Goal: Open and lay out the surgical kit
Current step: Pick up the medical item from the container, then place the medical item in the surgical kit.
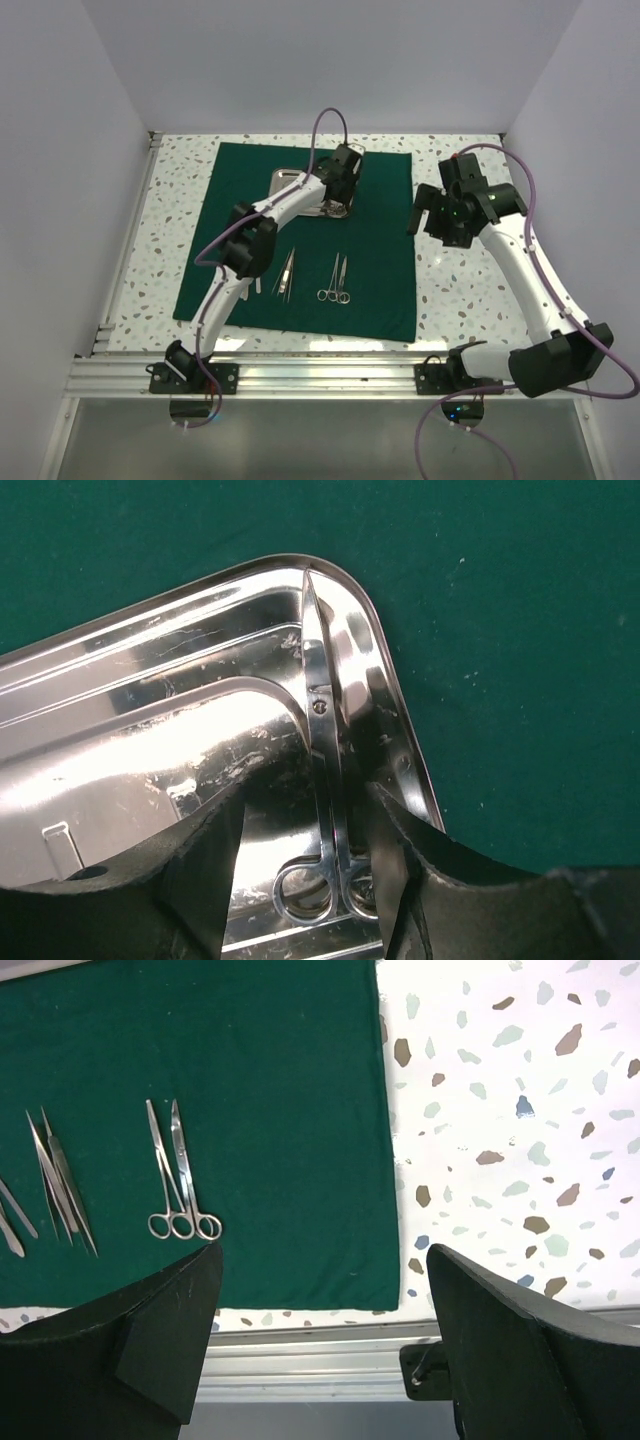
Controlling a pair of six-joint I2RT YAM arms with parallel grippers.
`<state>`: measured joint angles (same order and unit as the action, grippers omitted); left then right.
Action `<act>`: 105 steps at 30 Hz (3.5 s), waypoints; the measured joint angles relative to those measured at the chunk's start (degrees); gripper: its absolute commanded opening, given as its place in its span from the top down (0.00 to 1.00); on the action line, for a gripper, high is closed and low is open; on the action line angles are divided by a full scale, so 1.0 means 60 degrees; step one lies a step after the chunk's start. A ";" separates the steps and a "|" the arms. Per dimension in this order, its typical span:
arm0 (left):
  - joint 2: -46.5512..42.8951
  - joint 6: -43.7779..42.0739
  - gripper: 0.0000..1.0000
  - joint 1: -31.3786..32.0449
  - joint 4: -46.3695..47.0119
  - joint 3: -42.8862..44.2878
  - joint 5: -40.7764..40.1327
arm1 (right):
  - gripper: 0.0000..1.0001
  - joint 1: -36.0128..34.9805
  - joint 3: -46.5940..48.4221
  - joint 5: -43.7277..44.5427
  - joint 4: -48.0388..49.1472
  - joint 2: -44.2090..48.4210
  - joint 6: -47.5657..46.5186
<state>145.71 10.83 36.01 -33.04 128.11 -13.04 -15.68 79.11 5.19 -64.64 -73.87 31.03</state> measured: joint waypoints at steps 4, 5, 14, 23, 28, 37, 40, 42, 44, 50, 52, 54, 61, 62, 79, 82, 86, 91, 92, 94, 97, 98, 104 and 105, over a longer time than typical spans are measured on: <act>0.0157 0.0000 0.45 0.0000 0.0193 0.0171 -0.0040 | 0.13 0.0000 0.0000 0.0007 -0.0011 -0.0131 -0.0011; 0.0186 0.0004 0.45 0.0000 0.0233 0.0193 -0.0073 | 0.13 0.0000 0.0000 0.0007 -0.0015 -0.0168 -0.0029; 0.0433 0.0044 0.52 -0.0073 0.0463 0.0470 -0.0645 | 0.13 0.0047 0.0004 0.0007 -0.0015 -0.0386 -0.0277; 0.0521 0.0102 0.62 -0.0543 0.0645 0.0528 -0.0273 | 0.13 0.0117 0.0047 -0.0036 0.0029 -0.0820 -0.0397; 0.0597 0.0087 0.77 -0.0576 0.0801 0.0616 -0.0051 | 0.13 0.0127 0.0120 -0.0044 0.0109 -0.1013 -0.0459; 0.0729 0.0095 1.00 -0.0623 0.0856 0.0798 0.0240 | 0.13 0.0244 0.0120 -0.0076 0.0146 -0.1082 -0.0503; 0.0729 0.0098 1.00 -0.0630 0.0849 0.0801 0.0284 | 0.13 0.0251 0.0120 -0.0117 0.0157 -0.1082 -0.0503; 0.0729 0.0102 1.00 -0.0634 0.0852 0.0801 0.0299 | 0.13 0.0262 0.0120 -0.0146 0.0182 -0.1082 -0.0503; 0.0710 0.0109 1.00 -0.0634 0.0849 0.0798 0.0302 | 0.13 0.0270 0.0120 -0.0226 0.0208 -0.1082 -0.0499; 0.0525 0.0135 1.00 -0.0645 0.0696 0.0652 0.0328 | 0.13 0.0270 0.0098 -0.0328 0.0324 -0.1016 -0.0495; 0.0415 0.0178 1.00 -0.0645 0.0510 0.0554 0.0328 | 0.13 0.0270 0.0051 -0.0350 0.0379 -0.0929 -0.0495; 0.0331 0.0197 1.00 -0.0645 0.0251 0.0539 0.0328 | 0.13 0.0270 0.0015 -0.0382 0.0404 -0.0809 -0.0492; -0.0426 0.0350 1.00 -0.0667 -0.0484 0.0026 0.0288 | 0.13 0.0270 -0.0113 -0.0557 0.0506 -0.0324 -0.0448; -0.0605 0.0364 1.00 -0.0667 -0.0514 -0.0102 0.0273 | 0.13 0.0270 -0.0146 -0.0568 0.0517 -0.0262 -0.0433; -0.4656 0.2415 1.00 0.1395 -0.0718 -0.4430 -0.0583 | 0.13 0.0277 -0.1286 -0.1002 0.0838 0.1555 -0.0120; -0.5085 0.3100 1.00 0.2124 -0.0729 -0.5508 -0.0594 | 0.13 0.0280 -0.1574 -0.1078 0.0805 0.2004 -0.0058; -0.5490 0.3861 1.00 0.2677 -0.0798 -0.6601 -0.0692 | 0.13 0.0295 -0.1887 -0.1242 0.0696 0.2670 0.0011; -0.5697 0.4710 1.00 0.3147 -0.0721 -0.7246 -0.1031 | 0.13 0.0295 -0.2004 -0.1311 0.0215 0.3388 0.0011; -0.5697 0.4830 1.00 0.3220 -0.0714 -0.7289 -0.1093 | 0.13 0.0302 -0.2004 -0.1311 0.0102 0.3537 0.0007; -0.5697 0.5093 0.93 0.3395 -0.0696 -0.7359 -0.1158 | 0.13 0.0306 -0.2004 -0.1311 -0.0146 0.3821 -0.0007; -0.5697 0.5442 0.61 0.3632 -0.0696 -0.7359 -0.1282 | 0.12 0.0306 -0.2000 -0.1311 -0.0521 0.4218 -0.0066; -0.5697 0.5541 0.53 0.3712 -0.0696 -0.7359 -0.1337 | 0.12 0.0306 -0.1996 -0.1311 -0.0648 0.4335 -0.0080; -0.5799 0.6054 0.20 0.4003 -0.0984 -0.7344 -0.1734 | 0.10 0.0306 -0.1996 -0.1322 -0.1162 0.4943 -0.0171; -0.5890 0.6084 0.18 0.4025 -0.1064 -0.7340 -0.1803 | 0.10 0.0306 -0.1993 -0.1326 -0.1217 0.5020 -0.0182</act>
<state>110.37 47.33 60.16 -39.42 84.07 -23.86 -13.85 67.16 -2.76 -71.94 -43.75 29.93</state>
